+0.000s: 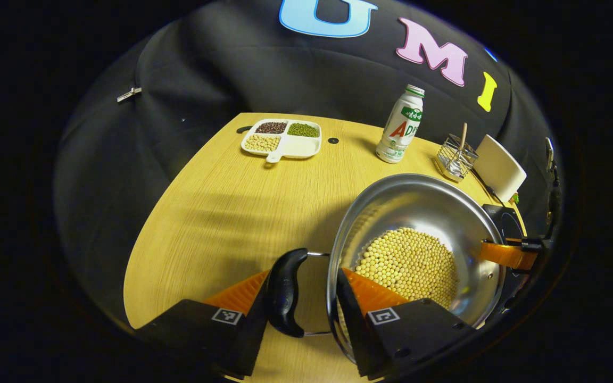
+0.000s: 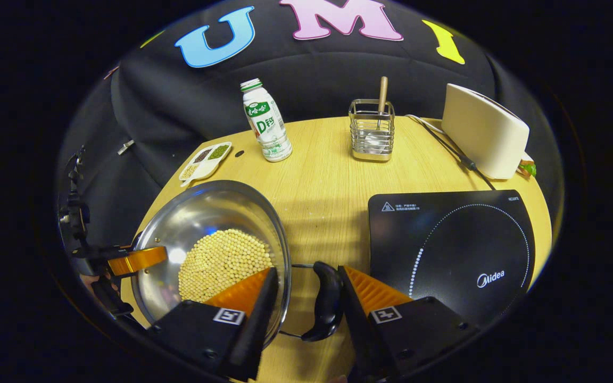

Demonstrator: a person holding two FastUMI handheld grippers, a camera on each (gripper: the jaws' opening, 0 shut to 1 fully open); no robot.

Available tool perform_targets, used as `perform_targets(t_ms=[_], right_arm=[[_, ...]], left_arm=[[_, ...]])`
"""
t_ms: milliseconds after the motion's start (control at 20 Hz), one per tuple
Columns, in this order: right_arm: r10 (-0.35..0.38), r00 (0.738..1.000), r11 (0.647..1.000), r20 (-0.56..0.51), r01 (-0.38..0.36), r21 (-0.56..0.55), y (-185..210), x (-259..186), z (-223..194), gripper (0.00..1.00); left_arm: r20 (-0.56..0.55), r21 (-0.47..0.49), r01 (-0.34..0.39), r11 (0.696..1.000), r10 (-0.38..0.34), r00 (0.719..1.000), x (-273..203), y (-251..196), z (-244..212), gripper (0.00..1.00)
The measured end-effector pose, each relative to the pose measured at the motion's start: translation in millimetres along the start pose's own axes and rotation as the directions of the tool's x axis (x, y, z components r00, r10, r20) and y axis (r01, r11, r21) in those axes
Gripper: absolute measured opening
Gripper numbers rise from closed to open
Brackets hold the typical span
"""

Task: First push the handle of the pot to place it horizontally, then grasp the pot with both hands and set it on the induction cooktop.

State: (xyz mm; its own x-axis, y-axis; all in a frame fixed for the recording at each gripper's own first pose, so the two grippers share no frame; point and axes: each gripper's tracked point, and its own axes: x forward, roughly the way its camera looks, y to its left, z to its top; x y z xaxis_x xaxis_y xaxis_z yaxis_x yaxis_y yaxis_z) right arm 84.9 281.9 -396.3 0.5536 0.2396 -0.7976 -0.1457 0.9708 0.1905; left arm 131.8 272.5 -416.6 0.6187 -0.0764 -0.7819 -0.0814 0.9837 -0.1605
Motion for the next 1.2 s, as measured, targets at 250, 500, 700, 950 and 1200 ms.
perform_targets(t_ms=[250, 500, 700, 950, 1200], right_arm=[[-0.024, 1.0, 0.999, -0.015, 0.024, -0.048, 2, 9, -3, 0.64], [-0.037, 0.999, 0.996, -0.036, 0.034, -0.082, 5, 13, -6, 0.66], [-0.022, 0.998, 0.997, -0.062, 0.017, -0.076, 7, 13, -6, 0.65], [-0.013, 0.998, 0.996, -0.061, 0.008, -0.087, 6, -1, -11, 0.59], [0.001, 0.998, 0.996, -0.062, -0.007, -0.089, 4, -33, -3, 0.59]], left_arm=[[0.011, -0.019, 0.014, 1.0, -0.014, 1.0, 0, 2, -2, 0.69], [0.01, -0.036, 0.041, 0.998, -0.041, 0.999, 0, 2, -5, 0.67], [0.016, -0.07, 0.044, 0.997, -0.043, 0.999, -3, 3, -4, 0.64], [0.031, -0.111, 0.031, 0.993, -0.027, 0.999, -25, -1, -6, 0.59], [0.0, -0.108, 0.015, 0.994, -0.015, 1.0, -55, -11, -7, 0.58]])
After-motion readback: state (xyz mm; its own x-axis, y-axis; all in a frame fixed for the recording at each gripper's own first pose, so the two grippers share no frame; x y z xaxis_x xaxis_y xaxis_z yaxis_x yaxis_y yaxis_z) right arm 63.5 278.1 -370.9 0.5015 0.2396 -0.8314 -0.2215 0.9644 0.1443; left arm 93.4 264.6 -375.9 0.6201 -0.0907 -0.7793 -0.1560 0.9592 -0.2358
